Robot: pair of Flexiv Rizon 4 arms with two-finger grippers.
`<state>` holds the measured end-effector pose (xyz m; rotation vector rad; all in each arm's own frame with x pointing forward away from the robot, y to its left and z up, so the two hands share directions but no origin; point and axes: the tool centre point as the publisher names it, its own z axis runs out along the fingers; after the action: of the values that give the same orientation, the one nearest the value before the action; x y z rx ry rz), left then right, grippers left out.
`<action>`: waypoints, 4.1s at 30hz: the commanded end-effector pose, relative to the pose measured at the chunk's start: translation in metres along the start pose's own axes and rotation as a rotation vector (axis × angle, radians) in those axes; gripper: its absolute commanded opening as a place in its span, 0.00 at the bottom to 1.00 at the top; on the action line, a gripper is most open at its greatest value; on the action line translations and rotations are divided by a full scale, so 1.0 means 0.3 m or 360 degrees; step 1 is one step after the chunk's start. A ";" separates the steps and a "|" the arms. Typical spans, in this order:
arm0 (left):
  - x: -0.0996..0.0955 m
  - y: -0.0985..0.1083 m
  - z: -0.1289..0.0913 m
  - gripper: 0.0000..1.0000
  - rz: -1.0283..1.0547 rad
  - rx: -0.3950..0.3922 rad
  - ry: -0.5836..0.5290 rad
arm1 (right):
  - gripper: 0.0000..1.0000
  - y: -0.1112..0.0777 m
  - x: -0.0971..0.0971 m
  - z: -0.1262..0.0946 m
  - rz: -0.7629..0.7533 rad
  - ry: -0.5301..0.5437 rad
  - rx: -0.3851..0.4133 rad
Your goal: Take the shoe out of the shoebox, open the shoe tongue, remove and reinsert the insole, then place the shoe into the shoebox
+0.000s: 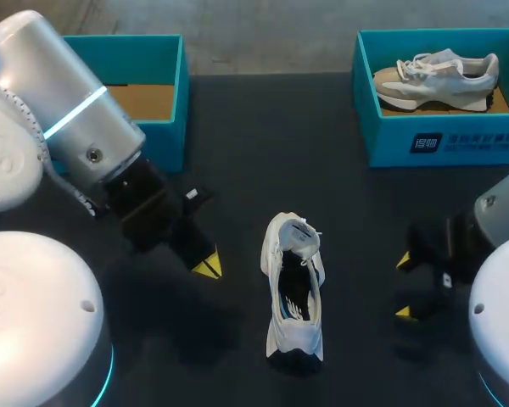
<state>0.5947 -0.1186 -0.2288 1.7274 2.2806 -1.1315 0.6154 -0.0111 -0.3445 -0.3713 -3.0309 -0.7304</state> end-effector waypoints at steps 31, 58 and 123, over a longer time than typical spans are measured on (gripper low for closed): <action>-0.037 0.029 0.097 0.00 0.0129 -0.0072 0.0428 | 1.00 -0.087 0.001 -0.162 -0.0153 0.0093 0.0039; -0.094 0.100 0.267 0.00 0.0220 -0.0189 0.0712 | 1.00 -0.142 -0.017 -0.200 -0.0217 0.0155 0.0172; -0.057 0.216 0.527 0.00 0.0561 -0.0047 0.1089 | 1.00 -0.142 -0.017 -0.200 -0.0217 0.0155 0.0172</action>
<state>0.6012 -0.2175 -0.3617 2.6757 2.1080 -0.4731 0.6093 -0.0762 -0.3105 -0.1227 -3.0057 -0.5707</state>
